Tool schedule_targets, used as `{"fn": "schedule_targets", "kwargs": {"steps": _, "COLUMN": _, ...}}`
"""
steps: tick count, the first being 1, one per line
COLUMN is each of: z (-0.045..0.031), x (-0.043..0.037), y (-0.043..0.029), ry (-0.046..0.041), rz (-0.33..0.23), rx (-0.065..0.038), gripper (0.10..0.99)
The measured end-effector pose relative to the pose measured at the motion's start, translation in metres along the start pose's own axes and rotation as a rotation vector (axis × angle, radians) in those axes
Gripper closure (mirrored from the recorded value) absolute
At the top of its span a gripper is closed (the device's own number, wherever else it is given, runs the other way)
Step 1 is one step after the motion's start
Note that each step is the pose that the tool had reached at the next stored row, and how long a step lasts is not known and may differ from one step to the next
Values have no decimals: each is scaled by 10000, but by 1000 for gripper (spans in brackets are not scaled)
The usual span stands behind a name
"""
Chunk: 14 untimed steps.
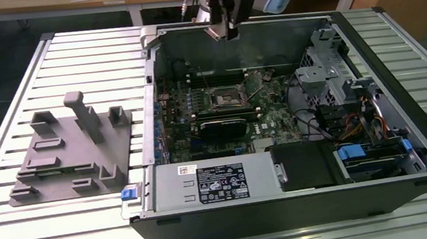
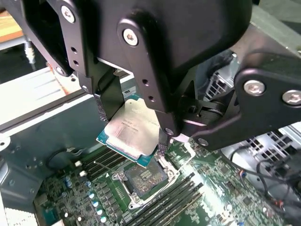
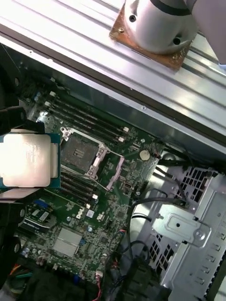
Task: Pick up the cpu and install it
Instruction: 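Place the cpu into insertion slot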
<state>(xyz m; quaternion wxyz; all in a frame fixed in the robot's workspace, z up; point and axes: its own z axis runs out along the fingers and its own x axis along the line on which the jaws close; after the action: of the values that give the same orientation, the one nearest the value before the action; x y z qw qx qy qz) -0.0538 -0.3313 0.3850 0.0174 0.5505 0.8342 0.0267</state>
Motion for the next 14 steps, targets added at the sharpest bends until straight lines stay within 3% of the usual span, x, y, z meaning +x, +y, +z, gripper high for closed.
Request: {"fn": "schedule_targets", "kwargs": {"steps": 14, "z": 32, "x": 10, "y": 2, "ry": -126, "rz": 1972, "rx": 1, "gripper": 545}}
